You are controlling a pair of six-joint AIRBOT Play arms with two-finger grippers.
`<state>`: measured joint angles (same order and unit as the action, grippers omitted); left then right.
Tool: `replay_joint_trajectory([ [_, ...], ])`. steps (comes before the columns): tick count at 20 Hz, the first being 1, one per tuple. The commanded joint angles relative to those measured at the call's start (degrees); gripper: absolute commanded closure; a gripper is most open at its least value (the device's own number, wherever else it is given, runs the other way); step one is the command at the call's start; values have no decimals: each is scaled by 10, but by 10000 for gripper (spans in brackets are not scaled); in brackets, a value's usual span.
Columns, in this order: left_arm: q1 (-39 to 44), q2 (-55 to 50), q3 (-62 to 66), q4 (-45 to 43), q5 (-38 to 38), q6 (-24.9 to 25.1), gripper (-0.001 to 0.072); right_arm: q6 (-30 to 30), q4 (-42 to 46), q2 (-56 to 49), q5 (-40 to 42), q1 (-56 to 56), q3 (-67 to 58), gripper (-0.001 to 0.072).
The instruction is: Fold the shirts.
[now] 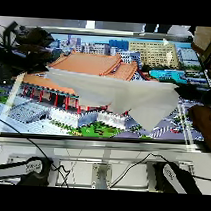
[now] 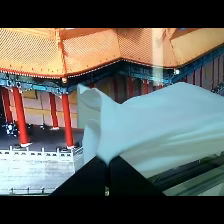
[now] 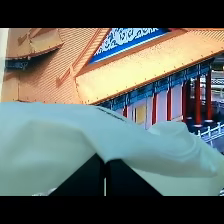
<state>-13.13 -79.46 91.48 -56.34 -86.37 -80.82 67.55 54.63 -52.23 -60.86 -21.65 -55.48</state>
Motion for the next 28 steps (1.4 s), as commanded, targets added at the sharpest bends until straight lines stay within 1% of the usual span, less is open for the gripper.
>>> replay_joint_trajectory([
  [1, 0, -75, -29, 12, 93, 3, 699, -1, -23, -71, 214, 52, 64, 677],
  [4, 1, -117, -29, 85, 215, 23, 699, -1, -22, -127, 370, 108, 66, 676],
  [6, 5, -133, -29, 135, 286, 53, 686, -1, -22, -152, 461, 140, 66, 674],
  [7, 7, -138, -29, 150, 315, 64, 686, -1, -21, -158, 495, 150, 66, 648],
  [8, 10, -141, -29, 163, 339, 76, 651, -1, -19, -159, 526, 157, 66, 576],
  [10, 10, -141, -26, 183, 375, 80, 352, -1, -18, -159, 566, 159, 59, 376],
  [11, 10, -141, -22, 195, 379, 81, 331, -1, -9, -157, 572, 158, 51, 334],
  [12, 10, -141, -13, 200, 376, 87, 332, -1, 11, -154, 571, 158, 41, 334],
  [15, 10, -141, 47, 222, 335, 130, 332, -1, 59, -118, 563, 158, 12, 337],
  [18, 10, -134, 171, 226, 256, 184, 344, -1, 117, -49, 558, 153, -12, 345],
  [19, 10, -129, 215, 210, 226, 187, 349, -1, 143, -23, 542, 147, -19, 347],
  [20, 10, -120, 259, 172, 195, 182, 350, -1, 165, 5, 513, 138, -26, 369],
  [21, 10, -107, 285, 129, 172, 165, 349, 0, 179, 30, 476, 126, -31, 419],
  [24, 10, -38, 282, -18, 112, 110, 349, 0, 194, 104, 360, 77, -33, 419],
  [27, 10, 2, 264, -137, 4, 60, 347, 3, 220, 146, 238, 24, -32, 419],
  [28, 10, 3, 258, -166, -32, 51, 340, 14, 226, 147, 179, 3, -32, 418],
])
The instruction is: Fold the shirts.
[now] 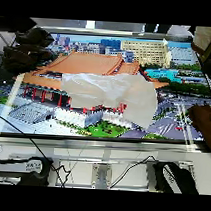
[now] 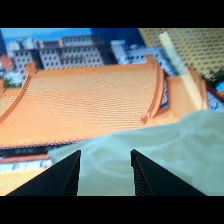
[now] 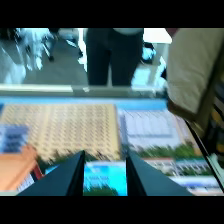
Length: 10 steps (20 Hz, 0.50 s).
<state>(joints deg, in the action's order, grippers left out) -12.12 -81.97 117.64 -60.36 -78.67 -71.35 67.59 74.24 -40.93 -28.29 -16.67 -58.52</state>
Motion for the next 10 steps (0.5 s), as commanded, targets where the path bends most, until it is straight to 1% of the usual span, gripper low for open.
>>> replay_joint_trajectory([
  [1, 0, 28, -15, -147, -130, -49, 337, 21, 34, 29, -206, -66, -2, 394],
  [2, 0, 28, -28, -143, -133, -50, 334, 21, 34, 22, -263, -88, -2, 378],
  [3, 0, 28, -43, -122, -128, -49, 276, 21, 33, 16, -297, -107, 4, 374],
  [4, 0, 28, -57, -96, -122, -49, 216, 20, 32, 15, -300, -122, 22, 371],
  [6, 0, 28, -81, -62, -120, -43, 208, 22, 14, 9, -297, -150, 78, 358],
  [7, 0, 28, -91, -56, -120, -41, 208, 30, -18, 1, -303, -164, 111, 314],
  [9, 0, 28, -106, -56, -120, -41, 208, 15, -108, -27, -301, -180, 177, 306],
  [10, 0, 28, -110, -56, -120, -41, 208, 9, -146, -48, -294, -179, 206, 291],
])
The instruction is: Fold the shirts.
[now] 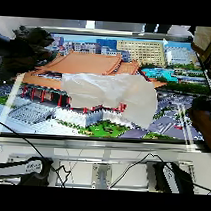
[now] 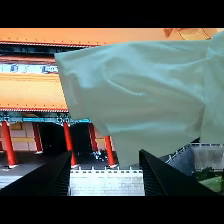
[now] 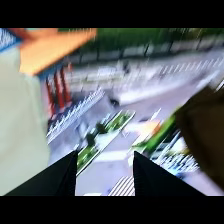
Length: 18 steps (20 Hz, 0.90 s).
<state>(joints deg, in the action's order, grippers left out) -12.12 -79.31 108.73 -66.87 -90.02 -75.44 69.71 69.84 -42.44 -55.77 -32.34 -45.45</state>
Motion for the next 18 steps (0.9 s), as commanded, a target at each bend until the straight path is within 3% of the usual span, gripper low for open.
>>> replay_joint_trajectory([
  [1, 0, 1, -22, 9, -6, 0, 208, -27, -135, -56, -17, -20, 96, 287],
  [5, 0, 1, -22, 9, 4, 0, 208, -57, -200, -172, 0, 1, 127, 277],
  [13, 0, -7, -31, 9, 1, 0, 208, -116, -413, -329, 123, 50, 127, 279],
  [18, 0, -8, -45, 6, 3, 7, 209, -115, -425, -368, 156, 70, 127, 290],
])
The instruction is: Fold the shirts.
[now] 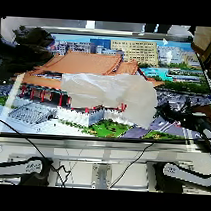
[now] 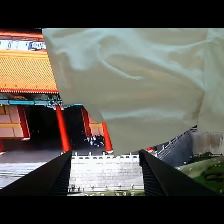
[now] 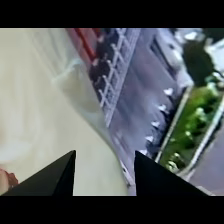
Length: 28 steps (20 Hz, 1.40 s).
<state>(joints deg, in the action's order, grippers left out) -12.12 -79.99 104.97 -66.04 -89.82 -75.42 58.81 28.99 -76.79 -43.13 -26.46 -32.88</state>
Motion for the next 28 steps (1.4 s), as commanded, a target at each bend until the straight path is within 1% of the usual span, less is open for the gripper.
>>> replay_joint_trajectory([
  [1, 0, -3, -10, -4, 4, 11, 209, -6, -18, -25, 32, 16, 1, 326],
  [2, 0, -6, -13, -4, 7, 14, 210, -8, -20, -25, 35, 17, 1, 359],
  [3, 0, -11, -18, -4, 13, 14, 209, -11, -20, -26, 38, 21, 1, 360],
  [4, 0, -17, -25, -4, 17, 13, 210, -18, -20, -27, 38, 24, 1, 401],
  [7, 0, -41, -63, 1, 14, -1, 209, -29, -20, -29, 41, 37, 1, 421],
  [10, 0, -66, -125, 23, 27, -13, 207, -50, -20, -29, 42, 40, 1, 638],
  [11, 0, -70, -150, 22, 46, -16, 196, -53, -19, -29, 45, 40, 1, 676],
  [13, 0, -72, -200, 22, 94, -28, 167, -53, -19, -29, 49, 40, 1, 676],
  [14, 0, -72, -227, 30, 118, -32, 167, -54, -18, -29, 50, 40, 1, 676],
  [17, 0, -73, -306, 98, 156, -32, 167, -64, -18, -29, 53, 40, 1, 675],
  [19, 0, -73, -362, 152, 172, -17, 167, -64, -18, -29, 55, 40, 1, 675],
  [20, 1, -73, -385, 162, 179, -10, 167, -64, -18, -29, 55, 40, 1, 675],
  [25, 1, -73, -478, 152, 214, -13, 167, -64, -18, -29, 56, 40, 1, 675],
  [28, 1, -73, -516, 200, 271, -8, 168, -64, -18, -29, 56, 40, 1, 675],
])
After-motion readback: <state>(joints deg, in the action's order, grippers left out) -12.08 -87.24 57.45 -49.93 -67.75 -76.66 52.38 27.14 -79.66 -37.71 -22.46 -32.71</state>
